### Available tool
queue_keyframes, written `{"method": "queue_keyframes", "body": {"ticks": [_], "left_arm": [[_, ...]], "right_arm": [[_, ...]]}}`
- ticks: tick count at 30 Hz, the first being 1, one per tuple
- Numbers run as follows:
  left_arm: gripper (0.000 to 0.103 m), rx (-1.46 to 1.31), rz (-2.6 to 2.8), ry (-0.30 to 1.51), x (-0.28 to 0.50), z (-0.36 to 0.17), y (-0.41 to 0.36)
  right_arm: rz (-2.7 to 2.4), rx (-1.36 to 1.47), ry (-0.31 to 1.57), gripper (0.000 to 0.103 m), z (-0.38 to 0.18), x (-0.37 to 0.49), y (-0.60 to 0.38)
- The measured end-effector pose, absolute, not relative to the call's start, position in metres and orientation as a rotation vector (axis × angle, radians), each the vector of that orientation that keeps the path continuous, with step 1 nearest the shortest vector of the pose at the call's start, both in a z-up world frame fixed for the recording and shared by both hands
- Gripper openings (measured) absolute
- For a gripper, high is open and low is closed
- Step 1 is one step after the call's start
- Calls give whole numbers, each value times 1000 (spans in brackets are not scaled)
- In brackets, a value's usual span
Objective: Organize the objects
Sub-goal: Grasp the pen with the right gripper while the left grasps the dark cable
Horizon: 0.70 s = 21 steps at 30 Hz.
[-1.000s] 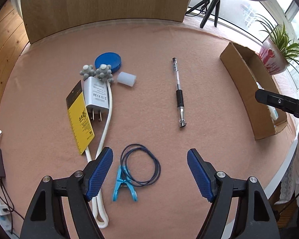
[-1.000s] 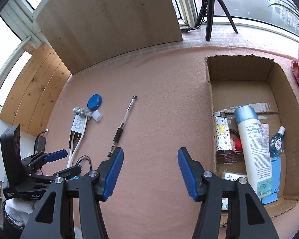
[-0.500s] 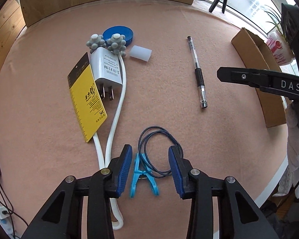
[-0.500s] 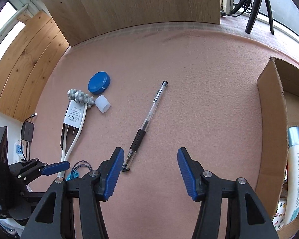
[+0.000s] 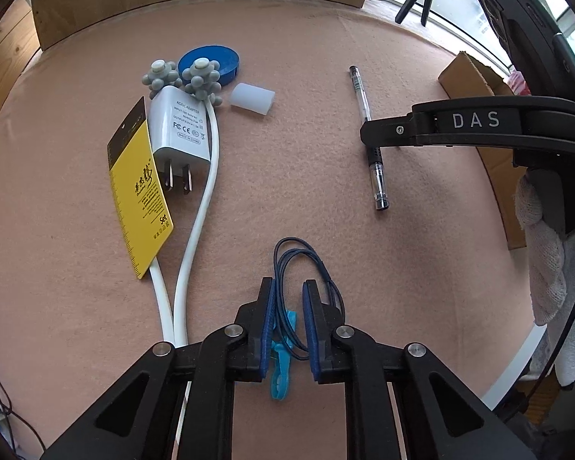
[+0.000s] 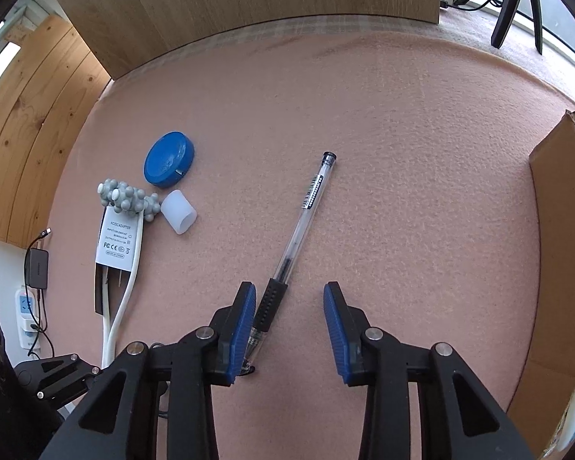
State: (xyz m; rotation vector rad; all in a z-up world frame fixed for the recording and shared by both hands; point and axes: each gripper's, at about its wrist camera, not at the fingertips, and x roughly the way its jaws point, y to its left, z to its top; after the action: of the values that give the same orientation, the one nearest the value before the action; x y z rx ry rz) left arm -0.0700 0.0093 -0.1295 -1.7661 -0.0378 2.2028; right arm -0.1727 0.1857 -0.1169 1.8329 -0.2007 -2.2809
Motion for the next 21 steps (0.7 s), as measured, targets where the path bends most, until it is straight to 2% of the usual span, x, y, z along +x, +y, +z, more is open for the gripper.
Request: {"method": "queue_keyframes", "body": {"ticks": [8,11,16,21], "left_arm": [[4,-1749,2215,-78,-62,-124,12],[4,-1740,2219,-106,-60,-120,14],[3,-1724,2221,-141,-61,-113,21],[3,-1704,2229,-172,-75,-109,2]], "right_arm": [[-2297,1833,-126,29,-117,-174,180],[-2299,1830,-105,26,-117,-173,180],[-2276,1819,-104,14,-117,-174,172],[-2269,1810,-92,12,-116,-172,172]]}}
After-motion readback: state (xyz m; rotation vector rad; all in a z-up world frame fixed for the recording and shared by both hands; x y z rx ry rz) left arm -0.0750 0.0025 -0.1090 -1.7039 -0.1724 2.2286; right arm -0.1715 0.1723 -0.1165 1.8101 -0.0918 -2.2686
